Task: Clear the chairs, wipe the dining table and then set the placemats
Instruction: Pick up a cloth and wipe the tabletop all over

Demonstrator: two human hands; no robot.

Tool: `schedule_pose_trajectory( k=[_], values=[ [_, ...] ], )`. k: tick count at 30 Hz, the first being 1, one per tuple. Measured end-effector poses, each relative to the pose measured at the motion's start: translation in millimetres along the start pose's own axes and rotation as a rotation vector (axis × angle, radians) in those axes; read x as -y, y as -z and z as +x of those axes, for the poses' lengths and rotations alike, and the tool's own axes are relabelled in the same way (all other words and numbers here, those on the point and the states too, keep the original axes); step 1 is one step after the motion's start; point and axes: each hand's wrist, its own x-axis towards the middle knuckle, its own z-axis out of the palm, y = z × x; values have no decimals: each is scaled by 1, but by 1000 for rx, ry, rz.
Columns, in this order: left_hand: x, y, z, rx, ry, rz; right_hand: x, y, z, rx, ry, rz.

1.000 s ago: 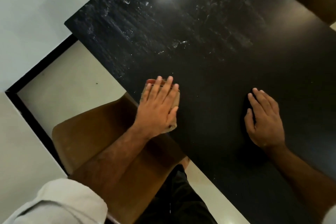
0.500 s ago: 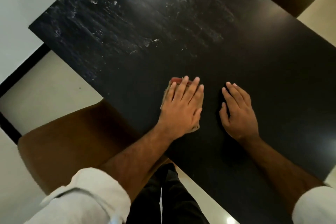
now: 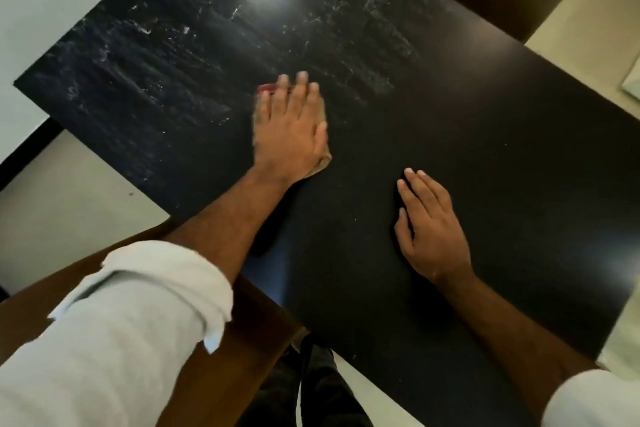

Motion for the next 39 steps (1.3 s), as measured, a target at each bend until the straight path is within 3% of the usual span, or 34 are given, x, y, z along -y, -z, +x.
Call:
schedule_pose_trajectory(
  k=[5,7,10,13,18,23,27,33,36,39],
  values=[
    [-58,-1,1,52,-160,-89,-1,3,0,36,-32,30],
    [-44,12,-5,83,-187,-299,4,9,3,36,-81,71],
    [9,26,-26,-18,25,-485,23,27,34,-24,-185,108],
    [57,15,-55,29,126,-401,68,24,96,-25,-201,45],
    [63,-6,-65,60,29,-193,133,-32,143,91,-165,-105],
    [66,-8,-64,45,15,-129,138,-29,40,197,-111,-125],
    [64,-6,-62,48,31,-101,107,-10,-26,278,-278,-159],
    [62,-11,-62,57,40,-68,58,-17,98,90,-425,-187],
    [60,-11,-60,63,53,-57,77,-30,167,53,-380,-180],
    [58,-8,-59,68,54,-50,104,-35,173,69,-229,-175]
  ],
)
